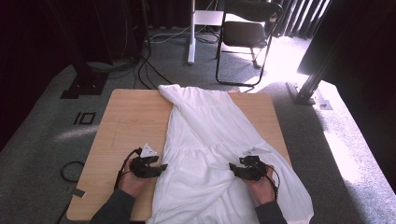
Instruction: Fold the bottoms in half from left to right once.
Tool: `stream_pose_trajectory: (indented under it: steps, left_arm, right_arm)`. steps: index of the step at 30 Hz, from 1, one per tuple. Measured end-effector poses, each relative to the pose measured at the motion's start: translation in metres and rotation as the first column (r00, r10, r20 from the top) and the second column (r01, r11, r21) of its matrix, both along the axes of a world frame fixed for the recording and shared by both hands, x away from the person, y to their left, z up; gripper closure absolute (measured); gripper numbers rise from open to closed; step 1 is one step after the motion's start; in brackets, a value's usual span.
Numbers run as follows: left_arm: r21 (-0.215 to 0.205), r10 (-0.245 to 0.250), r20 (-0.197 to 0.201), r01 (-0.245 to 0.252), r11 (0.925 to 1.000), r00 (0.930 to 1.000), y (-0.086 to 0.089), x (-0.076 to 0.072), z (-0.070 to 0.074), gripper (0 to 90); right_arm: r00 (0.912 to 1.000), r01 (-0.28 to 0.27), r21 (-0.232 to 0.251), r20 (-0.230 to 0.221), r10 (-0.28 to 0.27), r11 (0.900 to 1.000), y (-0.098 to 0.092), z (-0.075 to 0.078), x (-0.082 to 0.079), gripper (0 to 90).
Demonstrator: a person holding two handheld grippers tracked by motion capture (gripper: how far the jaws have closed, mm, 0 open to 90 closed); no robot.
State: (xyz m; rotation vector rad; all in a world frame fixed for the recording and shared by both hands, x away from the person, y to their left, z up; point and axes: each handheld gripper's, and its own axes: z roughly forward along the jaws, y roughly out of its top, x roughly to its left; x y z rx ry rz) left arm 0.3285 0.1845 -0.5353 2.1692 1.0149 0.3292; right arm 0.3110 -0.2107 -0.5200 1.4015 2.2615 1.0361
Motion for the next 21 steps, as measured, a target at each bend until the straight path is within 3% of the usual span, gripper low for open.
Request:
stream_pose_trajectory:
  steps: [1,2,3,5,6,7,8,9,11,13,15,16,18,19,20,21]
  left_arm:
    - [-0.008,-0.002,-0.008,0.002,1.0000,1.0000,-0.001,0.001,-0.002,45.5]
    - [-0.019,-0.008,-0.020,0.008,0.9998,0.9998,-0.003,0.003,-0.004,44.9]
    - [-0.024,-0.015,-0.051,0.013,0.9996,0.9986,-0.008,0.006,-0.009,43.5]
    - [-0.025,-0.018,-0.049,0.016,0.9995,0.9986,-0.010,0.006,-0.011,43.4]
    - [-0.043,-0.012,-0.052,0.010,0.9990,0.9986,-0.012,0.006,-0.012,43.0]
    - [-0.052,-0.015,-0.057,0.012,0.9986,0.9983,-0.014,0.006,-0.012,43.0]
    - [-0.052,-0.015,-0.057,0.012,0.9986,0.9983,-0.014,0.006,-0.012,49.2]
    - [-0.011,-0.059,-0.027,0.058,0.9982,0.9979,-0.020,0.002,-0.010,81.0]
    - [-0.054,-0.059,0.010,0.060,0.9968,0.9982,-0.018,-0.001,0.002,87.2]
    - [-0.143,-0.051,0.067,0.061,0.9879,0.9964,-0.013,-0.007,0.029,87.9]
    - [-0.210,-0.053,0.130,0.080,0.9745,0.9901,-0.013,-0.016,0.062,88.0]
    - [-0.223,-0.060,0.167,0.097,0.9700,0.9841,-0.015,-0.020,0.078,88.0]
    - [-0.252,-0.065,0.231,0.124,0.9598,0.9709,-0.023,-0.024,0.100,84.7]
    - [-0.252,-0.065,0.231,0.124,0.9598,0.9709,-0.023,-0.024,0.100,74.2]
    - [-0.255,-0.076,0.251,0.141,0.9567,0.9651,-0.030,-0.024,0.106,74.2]
    - [-0.203,-0.088,0.262,0.144,0.9685,0.9611,-0.041,-0.022,0.104,64.0]
  right_arm:
    - [0.9997,-0.010,-0.002,-0.023,0.010,1.000,0.000,-0.004,0.001,51.4]
    - [0.9986,-0.027,-0.006,-0.045,0.027,1.000,0.001,-0.006,0.002,66.5]
    - [0.9976,-0.059,-0.029,-0.038,0.058,0.998,0.002,-0.006,0.000,82.8]
    - [0.9976,-0.064,-0.039,-0.029,0.063,0.997,0.003,-0.003,-0.002,84.9]
    - [0.9975,-0.069,-0.050,0.010,0.070,0.996,0.002,0.005,-0.004,85.9]
    - [0.9975,-0.069,-0.050,0.010,0.070,0.996,0.002,0.005,-0.004,85.9]
    - [0.9975,-0.069,-0.050,0.010,0.070,0.996,0.002,0.005,-0.004,85.9]
    - [0.9963,-0.057,-0.040,0.062,0.060,0.998,-0.002,0.021,-0.007,86.2]
    - [0.9938,-0.049,-0.036,0.099,0.052,0.998,-0.005,0.031,-0.010,86.3]
    - [0.9875,-0.038,-0.023,0.152,0.041,0.999,-0.010,0.045,-0.015,86.5]
    - [0.9763,-0.022,-0.006,0.215,0.022,1.000,-0.019,0.064,-0.022,86.6]
    - [0.9673,0.001,-0.001,0.254,-0.001,1.000,-0.024,0.074,-0.026,86.6]
    - [0.9409,0.072,0.018,0.330,-0.074,0.997,-0.042,0.096,-0.033,86.6]
    - [0.9249,0.114,0.041,0.360,-0.121,0.993,-0.054,0.105,-0.037,86.7]
    - [0.9249,0.114,0.041,0.360,-0.121,0.993,-0.054,0.105,-0.037,86.7]
    - [0.9014,0.208,0.036,0.381,-0.205,0.978,-0.082,0.115,-0.037,86.6]
